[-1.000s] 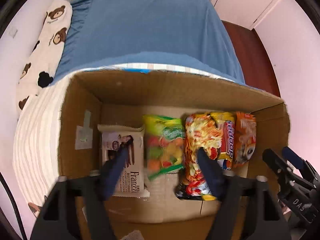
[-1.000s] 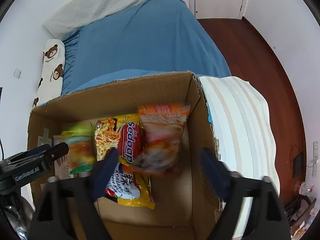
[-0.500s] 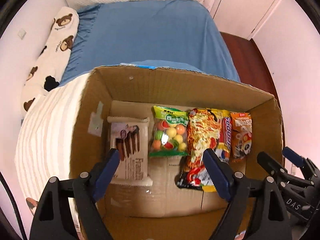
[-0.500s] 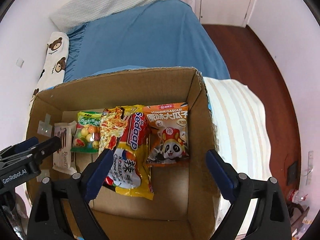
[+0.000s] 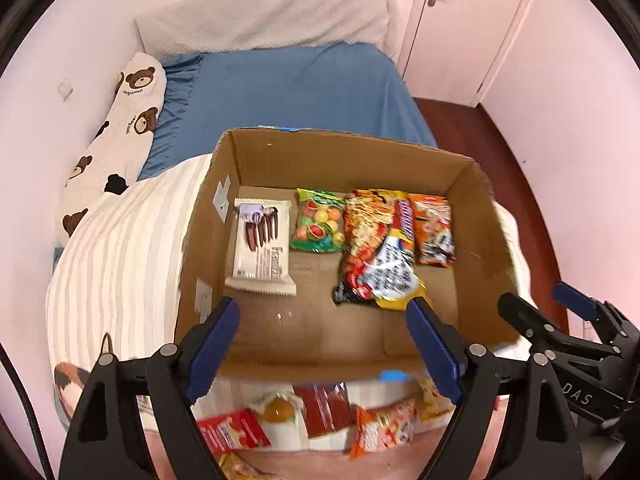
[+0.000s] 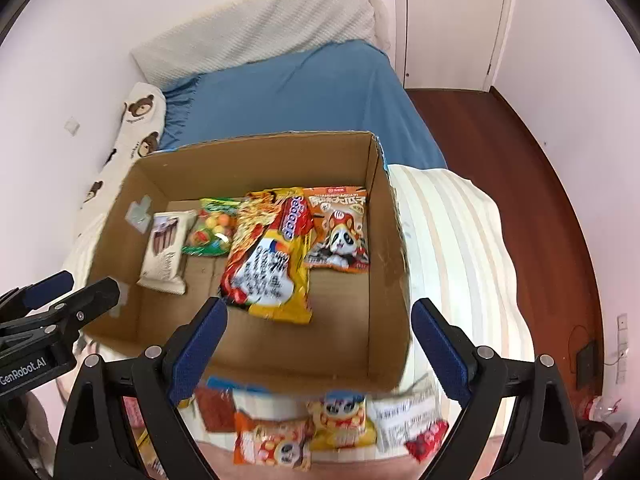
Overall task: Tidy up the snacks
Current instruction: 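Withdraw both tools from the box back toward the snack pile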
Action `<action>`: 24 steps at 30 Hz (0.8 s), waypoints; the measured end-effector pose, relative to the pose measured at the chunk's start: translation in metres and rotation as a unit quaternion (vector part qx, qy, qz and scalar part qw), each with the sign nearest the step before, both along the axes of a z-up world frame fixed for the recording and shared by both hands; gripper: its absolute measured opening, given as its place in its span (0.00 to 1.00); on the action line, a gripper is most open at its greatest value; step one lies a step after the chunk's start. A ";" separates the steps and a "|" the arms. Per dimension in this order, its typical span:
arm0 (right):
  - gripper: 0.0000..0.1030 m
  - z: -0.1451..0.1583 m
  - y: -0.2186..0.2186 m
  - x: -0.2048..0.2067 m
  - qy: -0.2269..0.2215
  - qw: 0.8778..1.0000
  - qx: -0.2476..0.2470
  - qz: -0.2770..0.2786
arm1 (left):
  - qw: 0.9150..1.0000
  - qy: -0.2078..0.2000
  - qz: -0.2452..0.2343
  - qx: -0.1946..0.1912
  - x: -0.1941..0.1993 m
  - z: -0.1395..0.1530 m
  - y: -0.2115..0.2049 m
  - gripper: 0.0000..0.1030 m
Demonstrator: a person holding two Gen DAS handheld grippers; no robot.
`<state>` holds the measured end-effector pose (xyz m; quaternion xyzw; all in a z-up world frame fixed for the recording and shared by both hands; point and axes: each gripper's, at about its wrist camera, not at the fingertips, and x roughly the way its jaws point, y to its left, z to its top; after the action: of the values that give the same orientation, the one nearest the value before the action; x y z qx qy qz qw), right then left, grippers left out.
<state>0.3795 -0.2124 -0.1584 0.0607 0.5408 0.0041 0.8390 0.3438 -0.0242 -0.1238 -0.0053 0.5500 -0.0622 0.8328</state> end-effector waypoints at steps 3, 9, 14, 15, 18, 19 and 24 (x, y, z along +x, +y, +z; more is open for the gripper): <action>0.93 0.013 0.001 -0.023 -0.012 1.000 0.009 0.002 | 1.000 -0.013 0.001 -0.006 -0.023 0.015 0.001 0.82; 0.93 0.022 0.003 -0.071 -0.011 0.999 0.037 0.005 | 1.000 -0.027 0.006 -0.008 -0.064 0.026 0.004 0.82; 0.93 0.003 0.002 -0.105 0.016 0.998 0.057 0.003 | 1.000 -0.004 0.022 -0.003 -0.093 0.006 0.016 0.82; 0.93 -0.002 0.002 -0.108 0.024 0.998 0.061 0.004 | 1.000 0.003 0.026 -0.003 -0.098 0.001 0.019 0.82; 0.93 -0.024 0.002 -0.117 0.055 0.996 0.075 0.001 | 0.998 0.034 0.047 -0.009 -0.114 -0.023 0.033 0.83; 0.93 -0.032 0.002 -0.119 0.064 0.995 0.078 0.000 | 0.998 0.044 0.050 -0.009 -0.117 -0.031 0.037 0.91; 0.93 -0.078 0.010 -0.119 0.118 0.990 0.081 0.016 | 0.992 0.088 0.089 -0.003 -0.139 -0.072 0.063 0.98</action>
<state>0.2608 -0.2021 -0.2363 0.1203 0.6348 0.0540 0.7614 0.2044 0.0384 -0.1959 -0.0622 0.6187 0.0113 0.7831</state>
